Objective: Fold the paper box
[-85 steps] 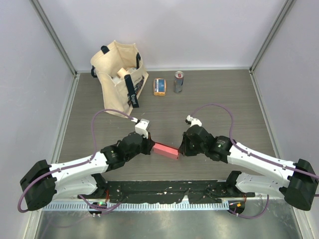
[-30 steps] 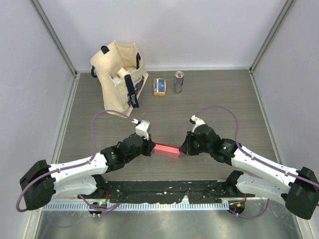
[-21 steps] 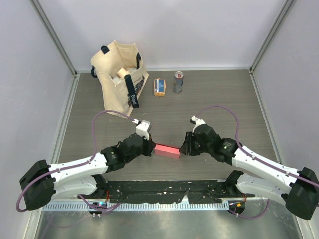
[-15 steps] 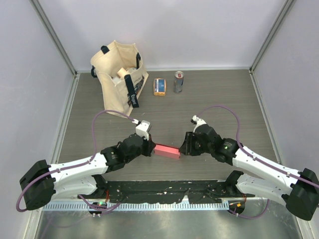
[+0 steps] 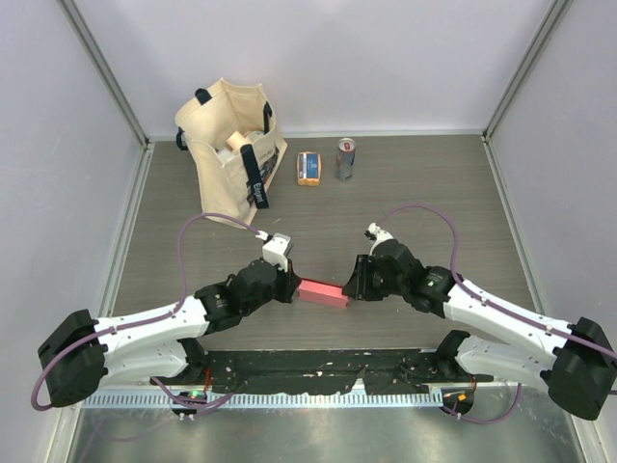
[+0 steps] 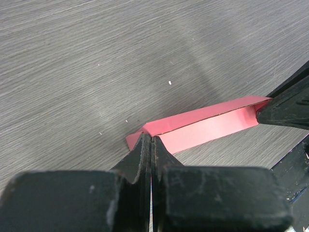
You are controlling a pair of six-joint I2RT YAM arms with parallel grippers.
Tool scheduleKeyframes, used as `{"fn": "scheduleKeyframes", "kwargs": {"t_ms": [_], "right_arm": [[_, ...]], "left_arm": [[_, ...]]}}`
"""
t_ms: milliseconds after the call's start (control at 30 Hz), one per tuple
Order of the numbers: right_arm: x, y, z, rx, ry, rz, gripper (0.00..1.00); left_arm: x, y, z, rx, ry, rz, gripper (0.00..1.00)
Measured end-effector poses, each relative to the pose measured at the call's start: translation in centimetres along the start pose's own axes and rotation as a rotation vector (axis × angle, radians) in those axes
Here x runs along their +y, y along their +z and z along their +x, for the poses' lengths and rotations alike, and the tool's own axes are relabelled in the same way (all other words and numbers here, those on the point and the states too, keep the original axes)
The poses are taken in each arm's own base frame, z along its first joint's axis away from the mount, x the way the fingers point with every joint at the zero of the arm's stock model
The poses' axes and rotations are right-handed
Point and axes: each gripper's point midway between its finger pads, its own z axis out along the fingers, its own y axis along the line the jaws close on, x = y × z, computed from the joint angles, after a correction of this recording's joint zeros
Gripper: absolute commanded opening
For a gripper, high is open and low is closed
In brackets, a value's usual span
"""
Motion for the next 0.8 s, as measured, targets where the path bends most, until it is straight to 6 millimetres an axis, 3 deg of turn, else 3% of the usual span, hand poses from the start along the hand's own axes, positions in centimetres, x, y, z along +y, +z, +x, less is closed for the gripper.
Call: {"fn": "scheduleKeyframes", "kwargs": {"t_ms": [267, 533, 800], "right_arm": [[0.05, 0.31, 0.20, -0.005, 0.063, -0.005, 0.02], [0.38, 0.40, 0.21, -0.051, 0.165, -0.066, 0.02], [-0.36, -0.26, 0.26, -0.027, 0.095, -0.009, 0.02]], "left_arm": [[0.23, 0.03, -0.08, -0.004, 0.000, -0.010, 0.00], [0.42, 0.05, -0.16, -0.009, 0.003, -0.020, 0.00], [0.03, 0.01, 0.01, -0.002, -0.003, -0.001, 0.00]]}}
